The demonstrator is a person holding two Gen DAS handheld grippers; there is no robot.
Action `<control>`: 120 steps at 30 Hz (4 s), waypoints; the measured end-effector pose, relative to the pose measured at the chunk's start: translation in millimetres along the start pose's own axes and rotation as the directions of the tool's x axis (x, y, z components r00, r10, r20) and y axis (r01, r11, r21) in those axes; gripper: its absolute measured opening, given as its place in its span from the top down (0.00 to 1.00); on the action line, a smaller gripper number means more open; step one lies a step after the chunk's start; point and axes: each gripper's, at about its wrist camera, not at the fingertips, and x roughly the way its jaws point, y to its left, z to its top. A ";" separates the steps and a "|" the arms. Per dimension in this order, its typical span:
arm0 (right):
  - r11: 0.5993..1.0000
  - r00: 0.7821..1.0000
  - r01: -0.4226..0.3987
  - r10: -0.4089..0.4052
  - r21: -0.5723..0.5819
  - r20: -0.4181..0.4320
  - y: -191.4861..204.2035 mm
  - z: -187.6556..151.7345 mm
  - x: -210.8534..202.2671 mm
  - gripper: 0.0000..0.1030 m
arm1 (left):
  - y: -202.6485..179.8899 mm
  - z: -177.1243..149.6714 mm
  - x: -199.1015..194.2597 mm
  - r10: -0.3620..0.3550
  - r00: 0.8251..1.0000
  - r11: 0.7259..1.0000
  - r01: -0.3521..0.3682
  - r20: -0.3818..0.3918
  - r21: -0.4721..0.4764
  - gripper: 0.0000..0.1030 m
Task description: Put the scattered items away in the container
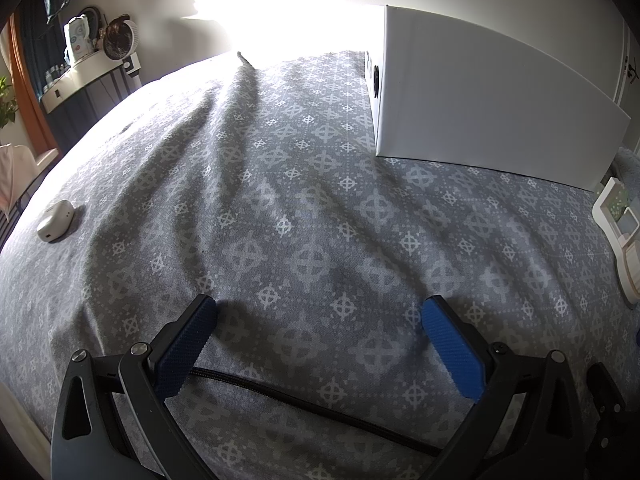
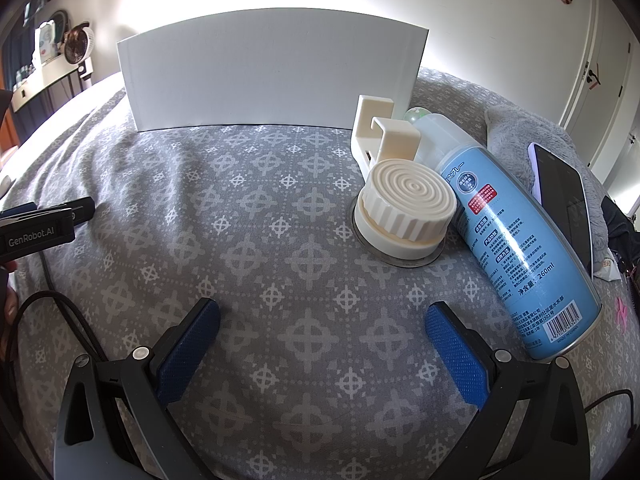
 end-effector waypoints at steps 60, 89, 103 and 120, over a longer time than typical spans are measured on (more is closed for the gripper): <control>1.000 1.000 -0.001 0.001 0.001 -0.001 0.1 0.0 -0.1 0.00 | -29.2 -37.1 -35.5 -0.010 1.000 1.000 0.010 -0.007 -0.005 0.00; 1.000 1.000 -0.017 0.017 0.008 0.001 0.4 -1.3 0.1 0.00 | -29.2 -35.1 -33.5 -0.005 1.000 1.000 0.005 -0.005 0.000 0.00; 1.000 1.000 -0.017 0.017 0.009 0.000 -0.4 -1.3 0.1 0.00 | -29.1 -35.5 -33.2 -0.005 1.000 1.000 0.005 -0.004 0.000 0.00; 1.000 1.000 -0.017 0.017 0.009 0.000 -0.7 -1.5 0.1 0.00 | -29.1 -35.9 -33.2 -0.005 1.000 1.000 0.005 -0.004 0.000 0.00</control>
